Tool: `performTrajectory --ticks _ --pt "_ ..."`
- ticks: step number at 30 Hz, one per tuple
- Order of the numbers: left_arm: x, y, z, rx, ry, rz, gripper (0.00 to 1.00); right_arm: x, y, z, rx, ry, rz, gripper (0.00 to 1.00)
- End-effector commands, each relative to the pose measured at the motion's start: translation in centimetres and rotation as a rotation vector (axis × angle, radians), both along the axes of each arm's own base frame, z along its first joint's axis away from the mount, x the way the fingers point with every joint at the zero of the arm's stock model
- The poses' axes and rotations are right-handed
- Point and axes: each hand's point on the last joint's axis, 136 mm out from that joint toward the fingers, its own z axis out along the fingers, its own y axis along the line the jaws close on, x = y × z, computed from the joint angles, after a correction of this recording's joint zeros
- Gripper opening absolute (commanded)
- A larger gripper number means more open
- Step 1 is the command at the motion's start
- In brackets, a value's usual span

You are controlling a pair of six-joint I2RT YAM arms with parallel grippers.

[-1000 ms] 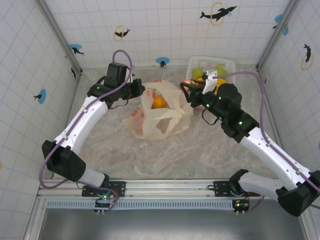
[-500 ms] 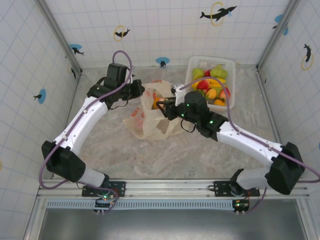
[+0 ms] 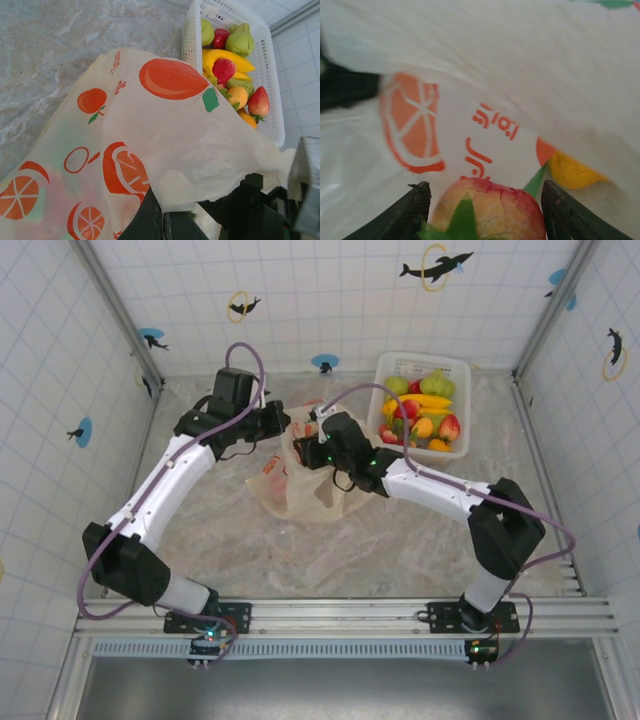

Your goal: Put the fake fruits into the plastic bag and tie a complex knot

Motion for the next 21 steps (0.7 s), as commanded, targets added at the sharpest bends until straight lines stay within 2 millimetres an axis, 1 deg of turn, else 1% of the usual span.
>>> performTrajectory --ticks 1,4,7,15,21 --pt "0.0 0.3 0.6 0.000 -0.033 -0.007 0.00 1.0 0.0 0.1 -0.024 -0.012 -0.053 0.63" --pt "0.2 0.4 0.8 0.004 -0.041 0.000 0.00 0.9 0.2 0.0 -0.029 -0.003 -0.038 0.67" --pt "0.3 0.5 0.9 0.009 -0.045 0.005 0.00 0.6 0.0 0.5 -0.029 -0.005 -0.029 0.69" --pt "0.5 0.4 0.7 0.013 -0.042 0.000 0.00 -0.7 -1.5 3.7 -0.004 -0.045 -0.023 0.69" --pt "0.5 0.2 0.7 0.014 -0.040 -0.013 0.00 -2.5 -2.2 6.6 0.033 -0.053 0.032 0.69"
